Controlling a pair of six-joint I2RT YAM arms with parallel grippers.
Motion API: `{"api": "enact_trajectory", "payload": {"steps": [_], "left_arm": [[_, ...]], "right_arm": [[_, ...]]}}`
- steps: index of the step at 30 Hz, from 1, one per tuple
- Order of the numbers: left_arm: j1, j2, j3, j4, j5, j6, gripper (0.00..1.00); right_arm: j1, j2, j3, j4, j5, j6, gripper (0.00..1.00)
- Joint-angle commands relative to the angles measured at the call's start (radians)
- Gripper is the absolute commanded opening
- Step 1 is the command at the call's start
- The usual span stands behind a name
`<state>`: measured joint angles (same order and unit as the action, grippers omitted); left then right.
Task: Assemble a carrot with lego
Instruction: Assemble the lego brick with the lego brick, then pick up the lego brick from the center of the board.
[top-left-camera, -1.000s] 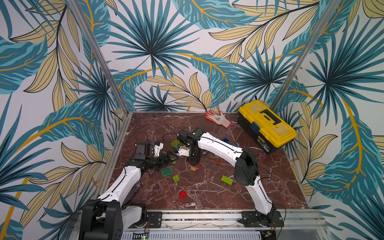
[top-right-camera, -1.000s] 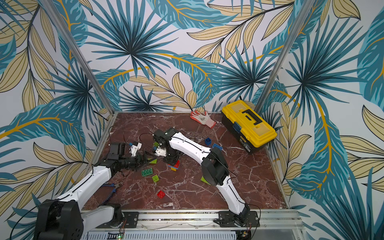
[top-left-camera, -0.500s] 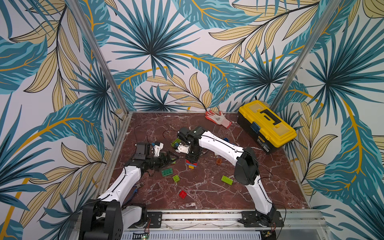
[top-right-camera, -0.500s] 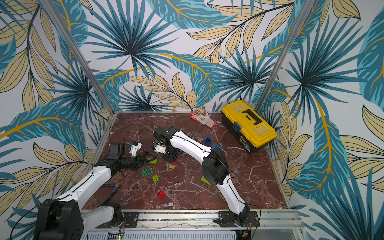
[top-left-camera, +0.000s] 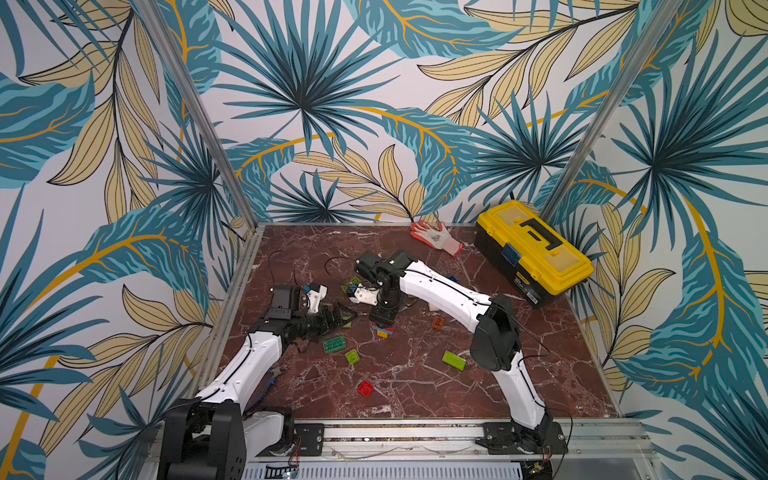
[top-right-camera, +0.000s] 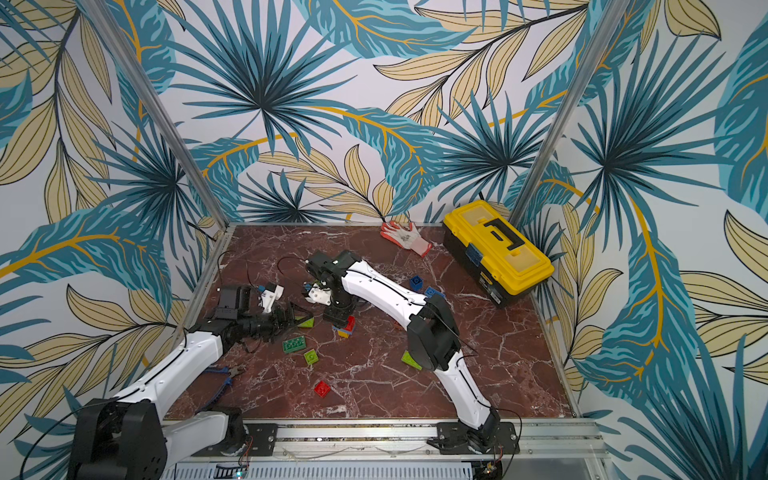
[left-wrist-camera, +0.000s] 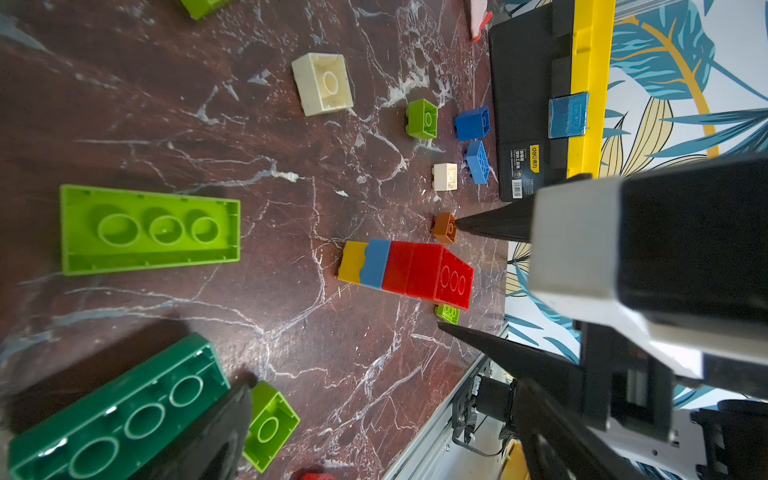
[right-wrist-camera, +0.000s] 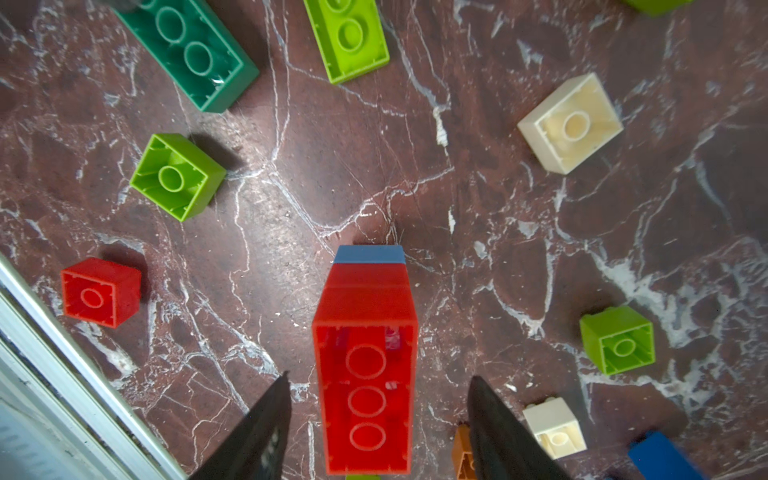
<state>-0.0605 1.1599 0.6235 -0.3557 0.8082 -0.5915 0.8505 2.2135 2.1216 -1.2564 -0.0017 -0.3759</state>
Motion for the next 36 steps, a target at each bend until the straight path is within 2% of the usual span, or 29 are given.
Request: {"api": "enact_trajectory", "payload": {"steps": [1,6,10,12,14,15,17,20,22,25,29,36], "left_arm": [[0.011,-0.003,0.022,0.008,0.000,0.015,0.99],[0.019,-0.002,0.025,0.002,0.000,0.015,0.99],[0.019,0.015,0.036,-0.010,-0.013,0.014,0.99],[0.017,0.029,0.047,-0.011,-0.016,0.006,0.99],[0.009,0.042,0.062,-0.011,-0.026,-0.001,0.99],[0.003,0.046,0.073,-0.010,-0.033,-0.003,0.99],[-0.014,0.061,0.091,-0.013,-0.048,-0.004,0.99],[-0.036,0.098,0.120,-0.015,-0.066,-0.004,0.99],[-0.049,0.127,0.135,-0.015,-0.073,-0.001,0.99],[-0.058,0.157,0.148,-0.015,-0.075,0.008,0.99],[-0.058,0.165,0.147,-0.016,-0.078,0.021,0.99],[-0.059,0.170,0.140,-0.014,-0.081,0.030,0.99]], "right_arm": [[-0.007,-0.100,-0.039,0.041,-0.003,0.013,0.99],[-0.039,-0.235,-0.119,0.105,-0.013,0.073,0.99],[-0.187,-0.380,-0.323,0.293,0.006,0.199,0.99],[-0.260,-0.384,-0.363,0.341,0.085,0.327,0.99],[-0.324,-0.311,-0.299,0.287,0.106,0.412,0.99],[-0.347,-0.252,-0.240,0.239,0.074,0.419,0.99],[-0.354,-0.141,-0.141,0.173,0.073,0.438,0.99],[-0.354,0.012,-0.018,0.108,0.076,0.540,0.99],[-0.354,0.092,0.049,0.084,0.035,0.605,0.88],[-0.355,0.150,0.087,0.092,0.000,0.659,0.75],[-0.354,0.186,0.097,0.097,-0.007,0.696,0.72],[-0.353,0.236,0.119,0.069,-0.026,0.711,0.60]]}}
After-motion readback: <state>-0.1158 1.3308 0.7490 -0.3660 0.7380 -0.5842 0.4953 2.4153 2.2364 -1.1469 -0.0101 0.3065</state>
